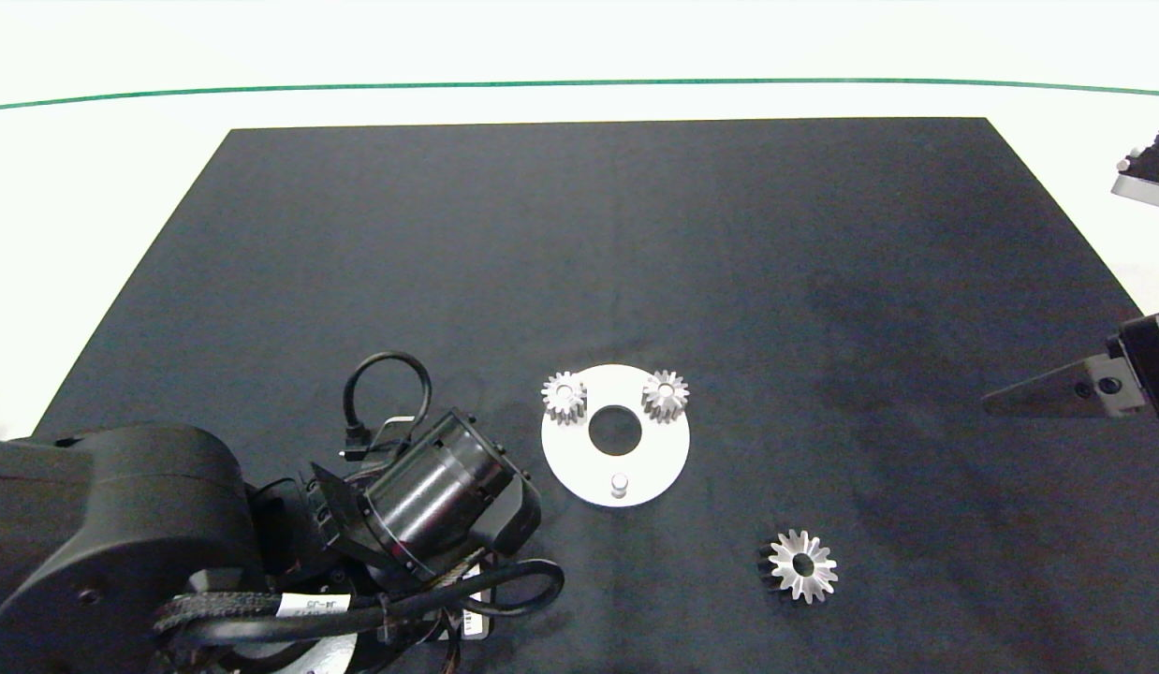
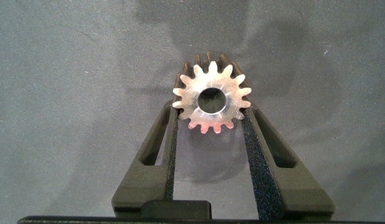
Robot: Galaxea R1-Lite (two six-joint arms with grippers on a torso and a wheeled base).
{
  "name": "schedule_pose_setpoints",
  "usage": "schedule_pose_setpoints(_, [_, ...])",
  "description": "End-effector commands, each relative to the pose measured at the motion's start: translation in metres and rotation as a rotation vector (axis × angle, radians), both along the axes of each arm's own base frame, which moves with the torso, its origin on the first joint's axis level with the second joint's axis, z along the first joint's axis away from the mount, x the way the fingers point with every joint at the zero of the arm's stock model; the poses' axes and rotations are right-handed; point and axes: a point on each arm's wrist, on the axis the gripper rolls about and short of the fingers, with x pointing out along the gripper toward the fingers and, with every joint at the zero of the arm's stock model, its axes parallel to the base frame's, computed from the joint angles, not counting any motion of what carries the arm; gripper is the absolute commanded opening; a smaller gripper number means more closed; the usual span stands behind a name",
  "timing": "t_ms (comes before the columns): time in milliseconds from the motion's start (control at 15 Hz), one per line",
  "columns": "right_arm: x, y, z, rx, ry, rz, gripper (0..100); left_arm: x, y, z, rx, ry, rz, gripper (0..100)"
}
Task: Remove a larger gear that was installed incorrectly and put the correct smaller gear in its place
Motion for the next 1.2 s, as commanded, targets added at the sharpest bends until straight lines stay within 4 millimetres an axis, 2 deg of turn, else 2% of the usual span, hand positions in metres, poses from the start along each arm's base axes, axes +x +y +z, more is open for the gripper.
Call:
schedule_pose_setpoints(67, [0.0001, 0.0001, -0.0012, -0.003, 0.009, 0.000, 100, 0.0002, 0.0013, 0.0012, 0.006, -0.014, 0.014, 13])
schedule_pose_setpoints(667, [0.0002, 0.0001, -0.0016, -0.003, 0.010, 0.000, 100, -0.0010, 0.0021, 0.0027, 0.001, -0.018, 0.013, 1])
schedule_pose_setpoints(1200, [0.0002, 0.0001, -0.0016, -0.003, 0.010, 0.000, 100, -0.0055, 0.0058, 0.0087, 0.002, -0.032, -0.013, 0])
